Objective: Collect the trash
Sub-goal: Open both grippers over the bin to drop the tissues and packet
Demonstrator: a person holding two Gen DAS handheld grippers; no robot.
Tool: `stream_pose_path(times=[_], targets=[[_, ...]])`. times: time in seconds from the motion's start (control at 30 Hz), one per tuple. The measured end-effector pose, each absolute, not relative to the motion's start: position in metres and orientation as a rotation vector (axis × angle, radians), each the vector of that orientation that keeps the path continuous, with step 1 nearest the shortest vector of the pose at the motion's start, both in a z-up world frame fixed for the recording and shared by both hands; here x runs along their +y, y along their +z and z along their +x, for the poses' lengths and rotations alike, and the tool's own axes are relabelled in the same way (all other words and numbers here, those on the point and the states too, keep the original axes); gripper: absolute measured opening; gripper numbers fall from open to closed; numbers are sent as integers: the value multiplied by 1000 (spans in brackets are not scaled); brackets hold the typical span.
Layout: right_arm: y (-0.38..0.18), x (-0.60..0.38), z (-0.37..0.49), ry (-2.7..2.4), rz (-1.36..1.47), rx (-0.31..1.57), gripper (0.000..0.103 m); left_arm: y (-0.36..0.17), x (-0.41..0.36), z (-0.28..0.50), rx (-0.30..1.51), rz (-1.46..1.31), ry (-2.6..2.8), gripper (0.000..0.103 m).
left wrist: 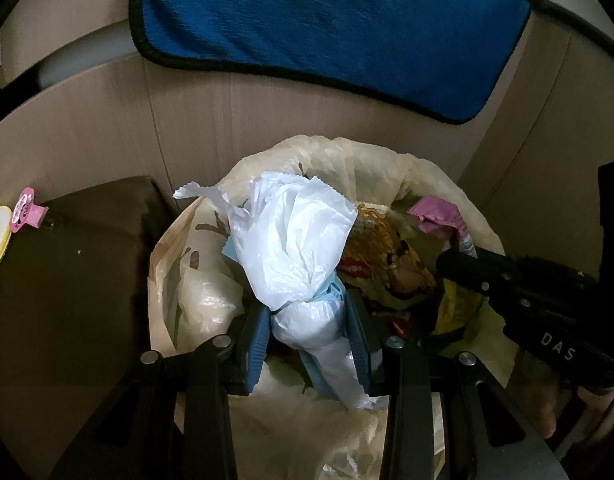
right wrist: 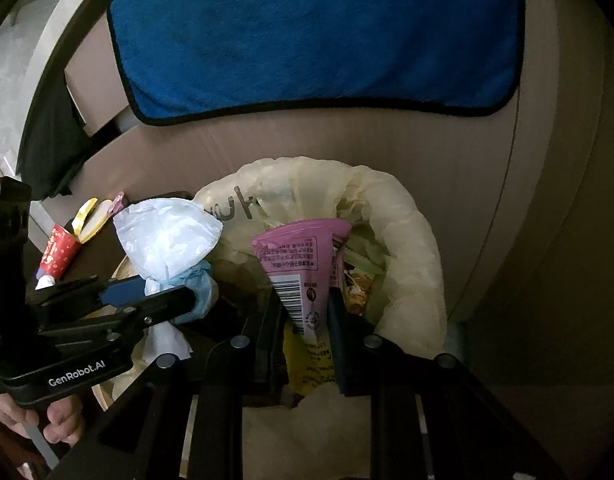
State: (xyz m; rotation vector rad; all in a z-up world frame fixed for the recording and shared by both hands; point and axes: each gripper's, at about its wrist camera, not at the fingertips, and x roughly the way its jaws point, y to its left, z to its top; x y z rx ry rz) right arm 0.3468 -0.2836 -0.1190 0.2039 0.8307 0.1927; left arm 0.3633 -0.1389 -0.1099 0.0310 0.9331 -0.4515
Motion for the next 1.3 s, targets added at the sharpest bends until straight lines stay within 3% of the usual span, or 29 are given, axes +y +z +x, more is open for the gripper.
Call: stream_pose_path(times=[0.73,1.1,1.3], targets=[[-117,-290,340,165,138,823,23,-92,-138,351,884,43,-507,48],[-110,-284,334,152,127,792,35,-84,-114,348,856,-15,-484,49],[-94,-277,331,123,120,744,36,-81,-87,340,839,-42,-460,49]])
